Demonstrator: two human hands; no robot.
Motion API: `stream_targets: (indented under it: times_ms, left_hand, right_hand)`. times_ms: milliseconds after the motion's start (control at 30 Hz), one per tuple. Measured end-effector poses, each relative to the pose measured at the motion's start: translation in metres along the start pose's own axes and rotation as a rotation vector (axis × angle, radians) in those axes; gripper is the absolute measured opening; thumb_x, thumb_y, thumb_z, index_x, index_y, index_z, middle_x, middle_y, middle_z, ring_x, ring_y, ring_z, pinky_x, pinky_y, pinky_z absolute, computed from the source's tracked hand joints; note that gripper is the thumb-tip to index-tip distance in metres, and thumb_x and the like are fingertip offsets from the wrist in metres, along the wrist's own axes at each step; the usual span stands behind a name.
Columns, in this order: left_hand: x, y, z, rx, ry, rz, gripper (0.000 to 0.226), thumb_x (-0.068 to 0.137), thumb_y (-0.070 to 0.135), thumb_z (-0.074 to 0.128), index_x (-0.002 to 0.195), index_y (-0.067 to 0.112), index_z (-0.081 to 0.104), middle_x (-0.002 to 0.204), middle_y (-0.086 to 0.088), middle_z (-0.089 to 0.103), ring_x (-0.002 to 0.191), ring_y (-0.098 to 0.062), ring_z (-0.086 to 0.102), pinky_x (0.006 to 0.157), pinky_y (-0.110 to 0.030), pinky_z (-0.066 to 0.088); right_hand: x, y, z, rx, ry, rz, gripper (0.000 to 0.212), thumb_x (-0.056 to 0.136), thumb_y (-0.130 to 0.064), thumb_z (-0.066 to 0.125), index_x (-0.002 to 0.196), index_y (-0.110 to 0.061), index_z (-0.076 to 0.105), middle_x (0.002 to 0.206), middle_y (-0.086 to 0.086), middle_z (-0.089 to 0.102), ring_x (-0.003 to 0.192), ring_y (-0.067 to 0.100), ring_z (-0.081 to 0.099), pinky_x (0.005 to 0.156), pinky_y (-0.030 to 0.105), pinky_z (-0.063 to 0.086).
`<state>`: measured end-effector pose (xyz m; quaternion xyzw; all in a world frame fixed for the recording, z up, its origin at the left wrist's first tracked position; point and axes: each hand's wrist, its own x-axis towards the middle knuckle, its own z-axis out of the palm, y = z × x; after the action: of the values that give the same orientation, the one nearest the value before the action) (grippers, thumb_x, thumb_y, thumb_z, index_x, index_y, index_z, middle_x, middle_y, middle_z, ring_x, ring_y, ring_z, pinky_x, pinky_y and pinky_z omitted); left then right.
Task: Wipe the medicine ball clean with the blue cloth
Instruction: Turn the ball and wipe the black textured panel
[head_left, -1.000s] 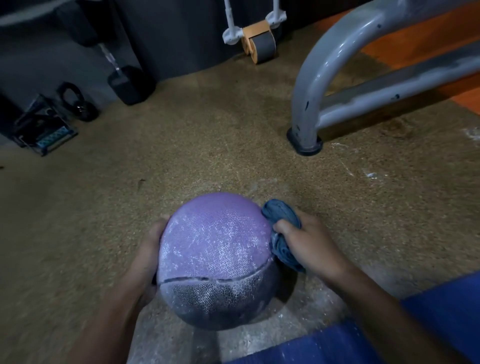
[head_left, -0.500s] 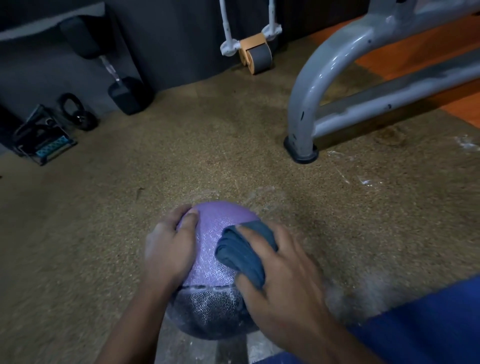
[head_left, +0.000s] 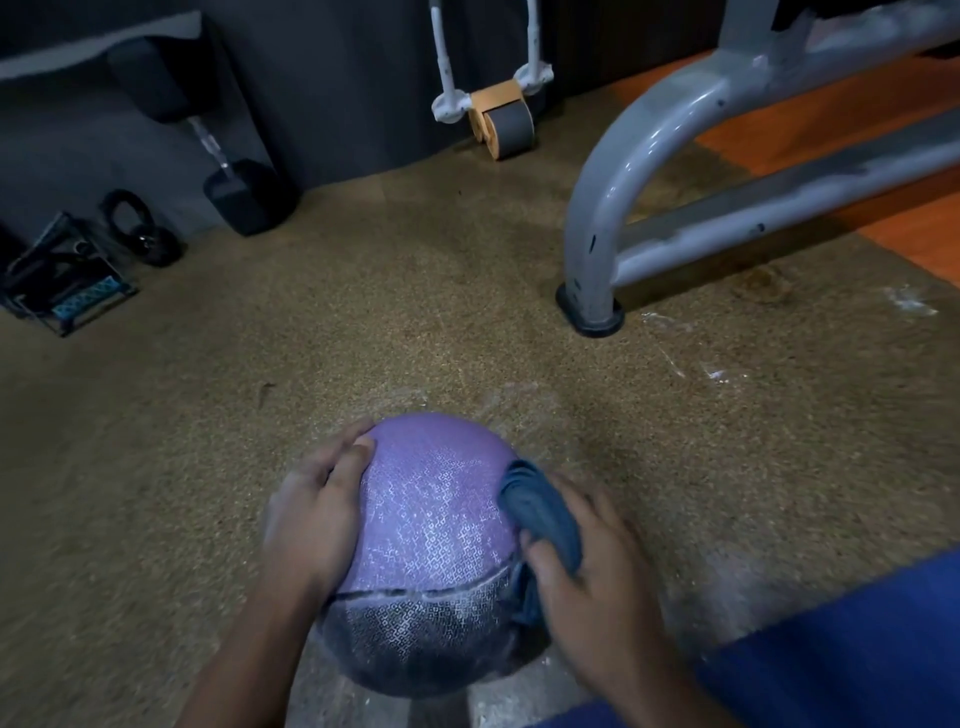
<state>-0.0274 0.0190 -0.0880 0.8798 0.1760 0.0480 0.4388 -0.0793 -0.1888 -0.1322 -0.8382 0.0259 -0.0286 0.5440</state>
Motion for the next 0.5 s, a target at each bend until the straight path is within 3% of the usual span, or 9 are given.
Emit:
stream_targets:
  times_ms: [100,167,267,333,400,500]
  left_hand:
    - [-0.002,-0.003,0.001,-0.024,0.006,0.009,0.042,0.078,0.056,0.049,0.115,0.048,0.068,0.127,0.021,0.063,0.124,-0.006,0.052,0.113,-0.039,0.033]
    - [-0.002,-0.004,0.003,-0.033,0.015,-0.006,0.044,0.077,0.058,0.05,0.116,0.048,0.067,0.128,0.02,0.063,0.123,-0.007,0.053,0.111,-0.038,0.035]
    - [0.001,-0.003,0.006,-0.046,0.02,-0.018,0.046,0.076,0.059,0.049,0.116,0.047,0.068,0.128,0.018,0.063,0.123,-0.01,0.054,0.106,-0.034,0.036]
    - [0.004,-0.002,0.008,-0.045,0.033,-0.026,0.049,0.076,0.06,0.049,0.117,0.042,0.069,0.128,0.017,0.064,0.123,-0.01,0.054,0.102,-0.03,0.035]
    - [0.006,0.001,0.008,-0.028,0.039,-0.035,0.047,0.079,0.06,0.05,0.117,0.041,0.069,0.128,0.019,0.063,0.123,-0.008,0.053,0.101,-0.028,0.034]
    - [0.008,0.004,0.01,0.01,0.05,-0.051,0.032,0.092,0.051,0.054,0.119,0.04,0.068,0.131,0.019,0.061,0.121,-0.006,0.05,0.098,-0.027,0.03]
  right_hand:
    - [0.002,-0.012,0.001,-0.184,-0.061,-0.227,0.062,0.076,-0.049,0.045,0.137,-0.038,0.05,0.137,-0.01,0.047,0.121,0.011,0.05,0.101,0.032,0.042]
    - [0.021,-0.011,0.001,-0.146,-0.059,-0.203,0.055,0.078,-0.043,0.048,0.132,-0.033,0.056,0.128,-0.008,0.052,0.111,0.011,0.054,0.094,0.029,0.043]
    - [0.059,0.018,0.003,0.155,-0.079,0.175,0.018,0.084,-0.031,0.057,0.095,-0.023,0.069,0.09,-0.003,0.068,0.084,0.017,0.064,0.072,0.027,0.048]
    - [0.059,0.036,0.002,0.203,-0.078,0.331,0.023,0.078,-0.041,0.056,0.085,-0.023,0.068,0.08,-0.002,0.072,0.08,0.023,0.068,0.074,0.031,0.052]
    - [0.034,0.041,0.006,0.194,0.026,0.295,0.025,0.072,-0.043,0.052,0.084,-0.03,0.069,0.085,-0.005,0.071,0.084,0.02,0.068,0.077,0.023,0.051]
    - [-0.02,0.02,0.008,0.087,0.134,0.02,0.051,0.067,-0.041,0.052,0.116,-0.038,0.067,0.116,-0.012,0.063,0.101,0.002,0.06,0.085,0.004,0.039]
